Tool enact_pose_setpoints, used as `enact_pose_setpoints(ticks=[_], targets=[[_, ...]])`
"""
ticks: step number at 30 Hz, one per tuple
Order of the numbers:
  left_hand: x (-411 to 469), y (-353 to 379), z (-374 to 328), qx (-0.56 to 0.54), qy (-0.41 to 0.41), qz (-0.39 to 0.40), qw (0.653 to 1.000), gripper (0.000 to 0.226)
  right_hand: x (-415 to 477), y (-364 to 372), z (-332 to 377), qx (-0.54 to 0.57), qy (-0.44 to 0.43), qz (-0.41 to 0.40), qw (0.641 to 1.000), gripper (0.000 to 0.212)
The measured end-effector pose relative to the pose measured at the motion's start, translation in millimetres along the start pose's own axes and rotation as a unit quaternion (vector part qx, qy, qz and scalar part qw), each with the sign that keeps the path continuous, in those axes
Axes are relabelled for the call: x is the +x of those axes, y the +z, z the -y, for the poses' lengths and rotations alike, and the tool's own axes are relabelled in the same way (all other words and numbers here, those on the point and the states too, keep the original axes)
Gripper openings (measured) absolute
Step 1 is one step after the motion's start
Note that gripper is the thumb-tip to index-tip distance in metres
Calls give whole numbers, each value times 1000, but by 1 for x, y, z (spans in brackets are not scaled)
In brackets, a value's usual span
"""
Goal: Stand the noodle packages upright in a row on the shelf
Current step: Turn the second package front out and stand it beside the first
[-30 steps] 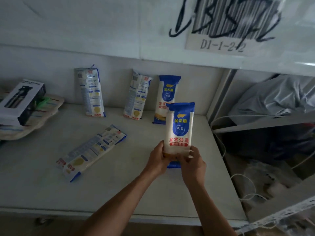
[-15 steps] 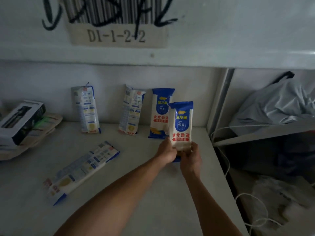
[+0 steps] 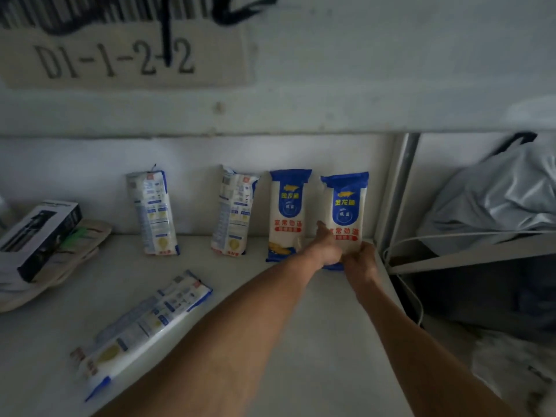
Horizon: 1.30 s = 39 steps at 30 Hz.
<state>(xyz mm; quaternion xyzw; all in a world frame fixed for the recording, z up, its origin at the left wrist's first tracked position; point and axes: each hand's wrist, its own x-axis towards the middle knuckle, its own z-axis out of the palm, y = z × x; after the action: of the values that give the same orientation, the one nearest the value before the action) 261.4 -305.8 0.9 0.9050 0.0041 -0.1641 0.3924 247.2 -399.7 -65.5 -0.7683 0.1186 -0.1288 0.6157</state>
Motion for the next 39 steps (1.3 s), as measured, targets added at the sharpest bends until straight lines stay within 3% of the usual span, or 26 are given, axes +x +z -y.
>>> enact_pose_setpoints(ticks=[5, 9, 12, 18, 26, 31, 34, 37, 39], targets=[[9, 11, 10, 38, -10, 17, 999, 77, 1, 5, 3, -86, -85, 53, 991, 42], [-22, 7, 17, 65, 15, 30, 997, 69, -20, 3, 10, -146, -34, 49, 988, 27], [-31, 5, 22, 92, 12, 59, 994, 61, -28, -2, 4, -260, -23, 75, 962, 44], [-77, -7, 43, 91, 25, 66, 993, 63, -76, 3, 26, -299, 9, 146, 943, 56], [-162, -62, 145, 115, 5, 10, 993, 69, -182, 49, 60, -292, 41, 211, 932, 60], [-199, -117, 240, 267, -71, -98, 956, 81, -242, 101, 73, -275, 57, 246, 928, 58], [-219, -136, 292, 303, -110, -148, 935, 72, -273, 136, 77, -257, 31, 259, 930, 55], [-229, -139, 331, 305, -86, -189, 929, 63, -294, 167, 78, -256, 9, 270, 928, 53], [-231, -135, 342, 271, -98, -196, 937, 69, -302, 181, 80, -267, -1, 275, 924, 53]])
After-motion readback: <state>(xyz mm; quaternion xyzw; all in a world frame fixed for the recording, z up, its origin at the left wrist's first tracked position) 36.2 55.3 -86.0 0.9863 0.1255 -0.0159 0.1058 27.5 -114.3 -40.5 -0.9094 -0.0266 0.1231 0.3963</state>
